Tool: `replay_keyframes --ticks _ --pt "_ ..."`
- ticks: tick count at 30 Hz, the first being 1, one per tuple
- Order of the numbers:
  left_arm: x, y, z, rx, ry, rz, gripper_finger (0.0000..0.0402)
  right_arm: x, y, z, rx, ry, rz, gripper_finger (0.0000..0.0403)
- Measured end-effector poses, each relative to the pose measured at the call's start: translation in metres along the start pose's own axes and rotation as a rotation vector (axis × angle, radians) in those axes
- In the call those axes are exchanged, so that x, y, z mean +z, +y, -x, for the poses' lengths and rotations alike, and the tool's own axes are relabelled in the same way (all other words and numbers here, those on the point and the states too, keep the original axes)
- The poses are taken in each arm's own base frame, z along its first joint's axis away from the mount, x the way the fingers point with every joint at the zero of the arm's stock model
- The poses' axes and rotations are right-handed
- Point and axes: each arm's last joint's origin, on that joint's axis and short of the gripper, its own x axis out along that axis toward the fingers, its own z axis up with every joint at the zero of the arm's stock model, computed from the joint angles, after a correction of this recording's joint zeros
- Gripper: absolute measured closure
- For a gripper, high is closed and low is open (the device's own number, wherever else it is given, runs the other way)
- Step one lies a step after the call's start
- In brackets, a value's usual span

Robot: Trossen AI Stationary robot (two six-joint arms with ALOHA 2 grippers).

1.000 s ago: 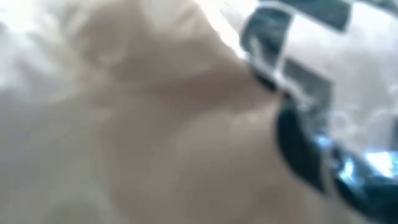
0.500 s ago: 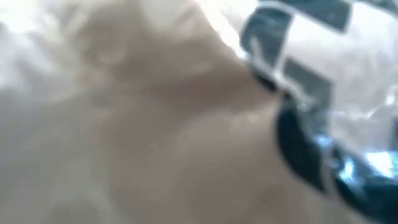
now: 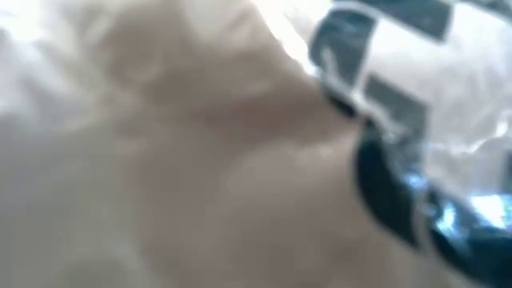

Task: Pick & place medical supplies in basket/bin
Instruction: Put the white mailer bag into the blue bin

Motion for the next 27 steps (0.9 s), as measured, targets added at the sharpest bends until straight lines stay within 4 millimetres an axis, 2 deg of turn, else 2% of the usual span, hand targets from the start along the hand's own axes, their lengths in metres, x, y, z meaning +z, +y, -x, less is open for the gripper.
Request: replay_keyframes --ticks 6,10,15,19,24,27 --pt "0.047 -0.026 -0.023 -0.107 0.1 -0.056 0.036 0.0 0.0 0.0 -0.001 0.001 0.004 0.0402" --pt "0.059 -0.059 -0.046 -0.119 0.238 -0.098 0.036 0.0 0.0 0.0 -0.002 0.0 0.01 0.0402" --pt "0.055 -0.112 -0.073 -0.091 0.346 -0.14 0.036 0.0 0.0 0.0 -0.002 0.0 0.022 0.0402" --pt "0.043 -0.153 -0.088 -0.043 0.394 -0.159 0.036 0.0 0.0 0.0 -0.003 0.0 0.023 0.0402" --pt "0.022 -0.194 -0.098 0.11 0.406 -0.256 0.0359 0.0 0.0 0.0 -0.003 0.0 0.006 0.0401" --pt "0.016 -0.214 -0.104 0.11 0.411 -0.267 0.0359 0.0 0.0 0.0 -0.003 0.0 0.0 0.0402"
